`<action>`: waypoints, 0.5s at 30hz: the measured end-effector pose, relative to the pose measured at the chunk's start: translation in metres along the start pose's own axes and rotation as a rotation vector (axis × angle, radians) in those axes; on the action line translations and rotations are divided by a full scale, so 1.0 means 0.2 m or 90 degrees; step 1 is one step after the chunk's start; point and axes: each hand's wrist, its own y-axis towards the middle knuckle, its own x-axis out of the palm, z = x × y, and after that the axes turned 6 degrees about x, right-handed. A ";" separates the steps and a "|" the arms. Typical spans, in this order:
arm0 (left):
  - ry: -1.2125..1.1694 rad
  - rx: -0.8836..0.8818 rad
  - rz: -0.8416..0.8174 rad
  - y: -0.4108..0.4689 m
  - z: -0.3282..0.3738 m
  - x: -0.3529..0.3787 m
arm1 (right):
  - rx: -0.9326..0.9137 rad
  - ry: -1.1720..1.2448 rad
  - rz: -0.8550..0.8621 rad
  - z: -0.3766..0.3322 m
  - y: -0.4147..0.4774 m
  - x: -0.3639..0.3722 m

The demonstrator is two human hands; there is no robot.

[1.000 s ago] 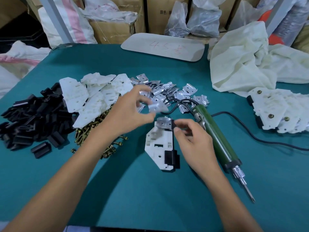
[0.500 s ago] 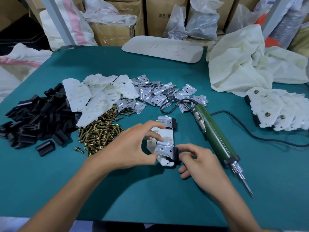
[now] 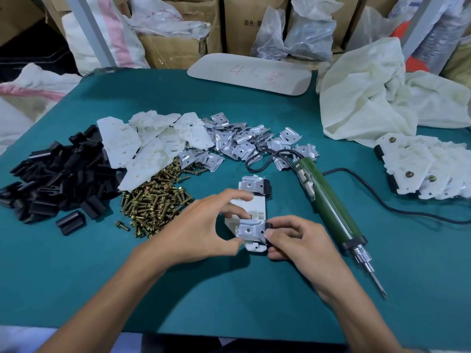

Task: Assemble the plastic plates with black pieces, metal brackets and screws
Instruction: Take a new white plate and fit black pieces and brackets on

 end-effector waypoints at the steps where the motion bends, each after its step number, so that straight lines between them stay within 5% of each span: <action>1: -0.005 0.000 0.002 0.00 0.00 0.00 | 0.003 0.006 -0.005 0.00 0.00 0.00; 15: -0.051 0.005 0.041 -0.02 -0.05 0.00 | 0.046 0.118 -0.041 -0.05 0.02 0.04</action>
